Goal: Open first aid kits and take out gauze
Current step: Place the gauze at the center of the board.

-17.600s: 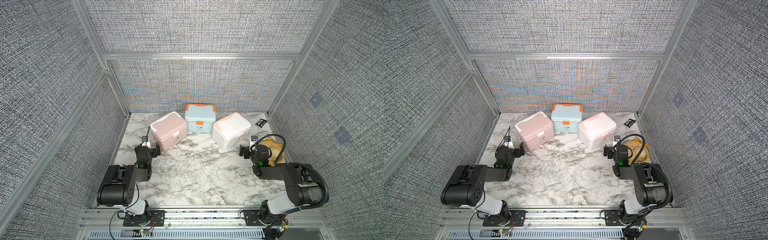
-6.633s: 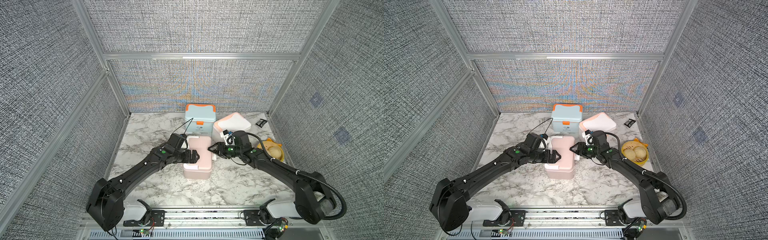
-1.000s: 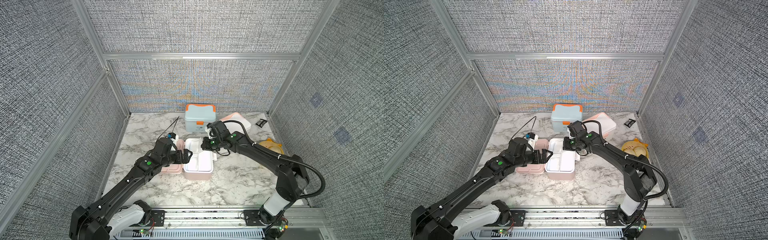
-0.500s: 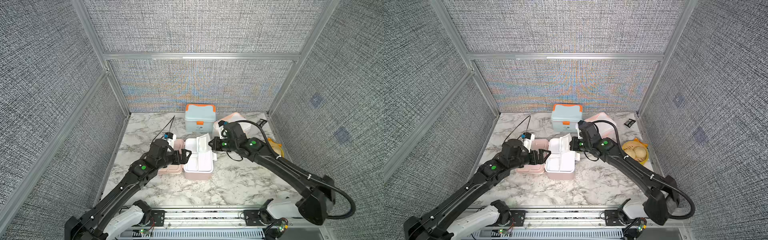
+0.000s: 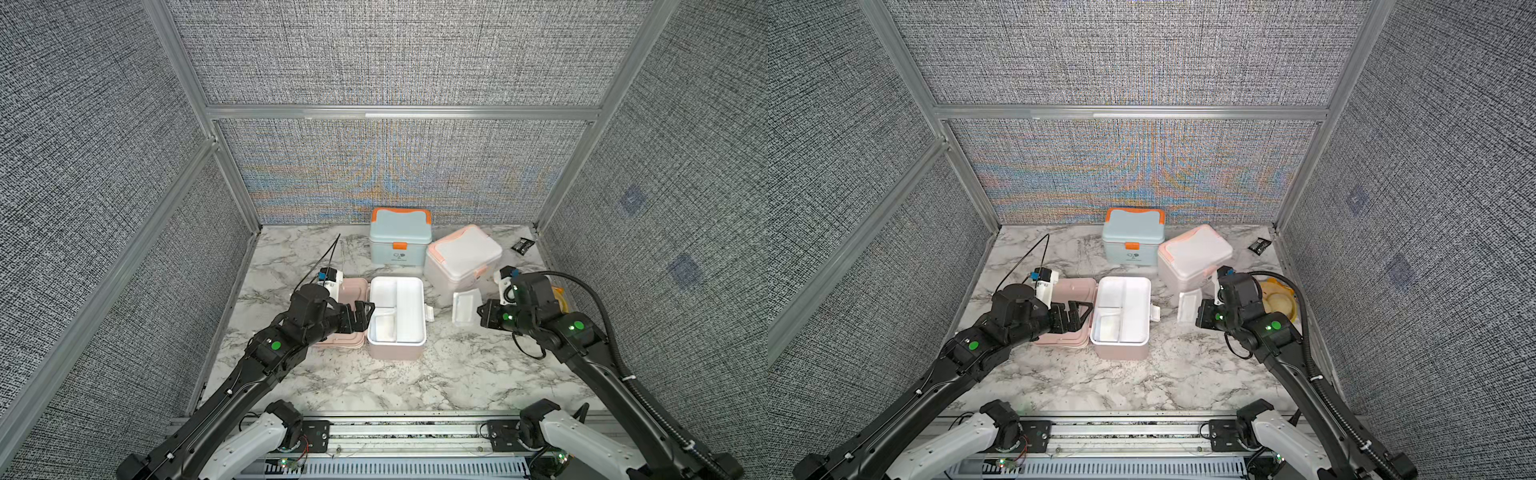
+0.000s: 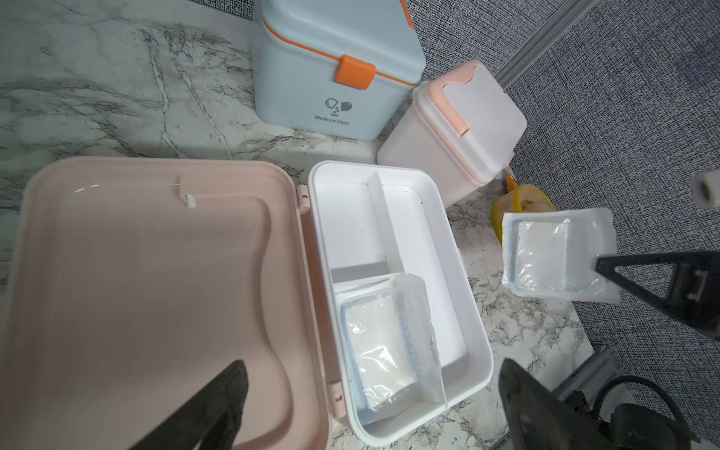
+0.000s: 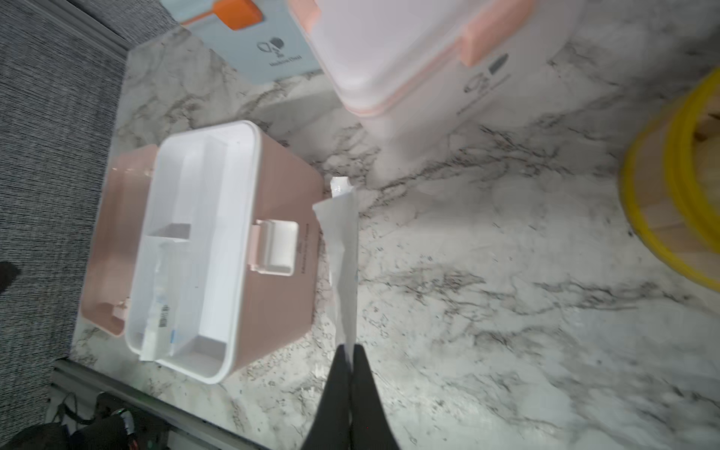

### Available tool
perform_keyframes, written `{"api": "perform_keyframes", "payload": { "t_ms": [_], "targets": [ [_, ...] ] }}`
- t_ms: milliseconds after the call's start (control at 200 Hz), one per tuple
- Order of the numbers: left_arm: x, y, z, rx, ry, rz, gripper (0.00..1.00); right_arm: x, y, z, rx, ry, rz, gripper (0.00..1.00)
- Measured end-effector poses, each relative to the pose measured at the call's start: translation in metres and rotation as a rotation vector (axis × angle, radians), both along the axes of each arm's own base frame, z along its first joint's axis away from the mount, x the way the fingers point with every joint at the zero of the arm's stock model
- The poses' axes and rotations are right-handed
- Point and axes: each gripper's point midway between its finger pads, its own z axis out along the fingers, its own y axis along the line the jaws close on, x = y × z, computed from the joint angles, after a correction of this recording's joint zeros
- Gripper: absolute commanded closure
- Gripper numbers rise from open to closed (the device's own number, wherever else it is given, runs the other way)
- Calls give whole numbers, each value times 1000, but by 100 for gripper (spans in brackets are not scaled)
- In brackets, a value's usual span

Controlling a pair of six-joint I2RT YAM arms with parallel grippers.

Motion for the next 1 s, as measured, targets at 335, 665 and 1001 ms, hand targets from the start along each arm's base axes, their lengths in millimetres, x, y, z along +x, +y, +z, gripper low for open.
{"api": "perform_keyframes", "payload": {
  "t_ms": [335, 665, 1001],
  "targets": [
    [4, -2, -10, 22, 27, 1, 1, -1, -39, -72, -148, 244, -73, 100],
    [10, -6, -12, 37, 40, -3, 1, 19, -72, -107, -377, 378, -137, 100],
    [14, -10, -20, 58, 59, -10, 1, 22, -99, -104, -526, 386, -203, 58]
  ]
}}
